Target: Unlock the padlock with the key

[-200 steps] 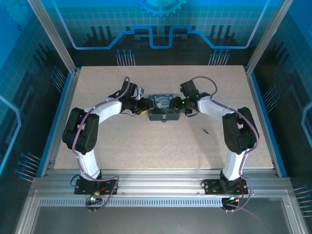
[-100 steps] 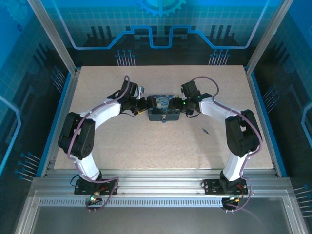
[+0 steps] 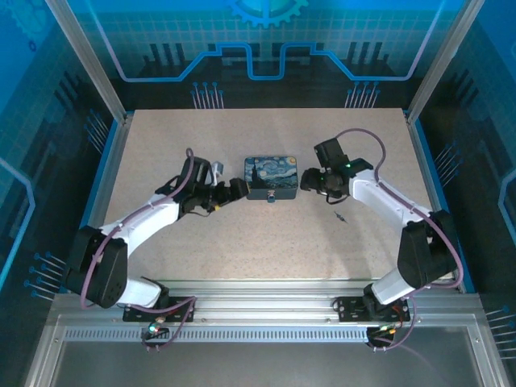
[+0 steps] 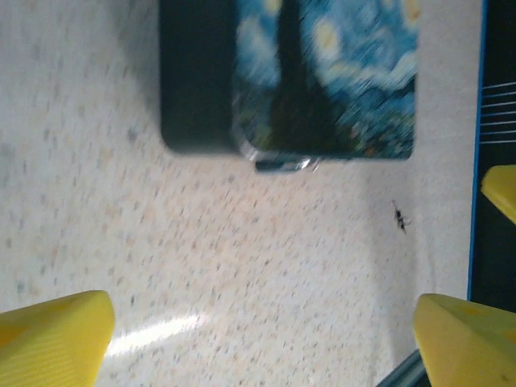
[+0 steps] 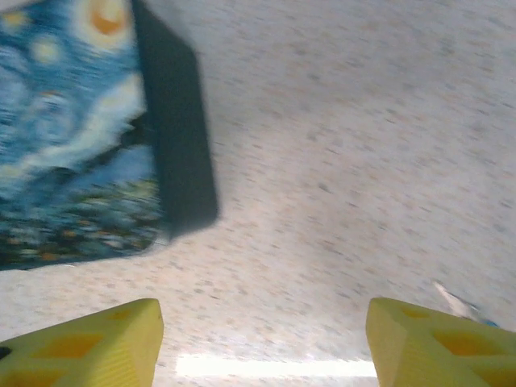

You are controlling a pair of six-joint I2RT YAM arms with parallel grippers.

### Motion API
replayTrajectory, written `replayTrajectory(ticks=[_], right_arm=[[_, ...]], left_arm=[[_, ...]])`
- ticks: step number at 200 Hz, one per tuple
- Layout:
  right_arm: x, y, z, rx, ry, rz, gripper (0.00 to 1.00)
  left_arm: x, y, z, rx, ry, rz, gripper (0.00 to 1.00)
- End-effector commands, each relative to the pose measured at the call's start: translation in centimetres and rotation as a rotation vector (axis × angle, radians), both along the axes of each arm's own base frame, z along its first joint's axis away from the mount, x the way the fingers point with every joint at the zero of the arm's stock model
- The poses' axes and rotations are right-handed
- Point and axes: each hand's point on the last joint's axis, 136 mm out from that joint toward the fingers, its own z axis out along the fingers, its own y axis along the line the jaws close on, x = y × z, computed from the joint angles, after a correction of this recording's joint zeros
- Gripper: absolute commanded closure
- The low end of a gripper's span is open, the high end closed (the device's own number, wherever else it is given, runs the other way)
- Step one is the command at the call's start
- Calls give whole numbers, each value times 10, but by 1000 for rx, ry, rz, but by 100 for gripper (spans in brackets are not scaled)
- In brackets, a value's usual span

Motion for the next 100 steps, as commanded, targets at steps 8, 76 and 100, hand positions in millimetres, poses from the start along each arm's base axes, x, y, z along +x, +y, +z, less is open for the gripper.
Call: replayTrajectory(ticks=[8, 76, 100], right_arm=[[-42, -54, -27, -117, 147, -132, 37], [-65, -89, -69, -100, 269, -206, 49], [-64, -89, -82, -96, 304, -198, 55]], left_arm=[[-34, -25, 2, -25, -20, -105, 10], [-78, -54, -5, 94, -122, -268, 13], [-80, -58, -9, 109, -115, -281, 13]])
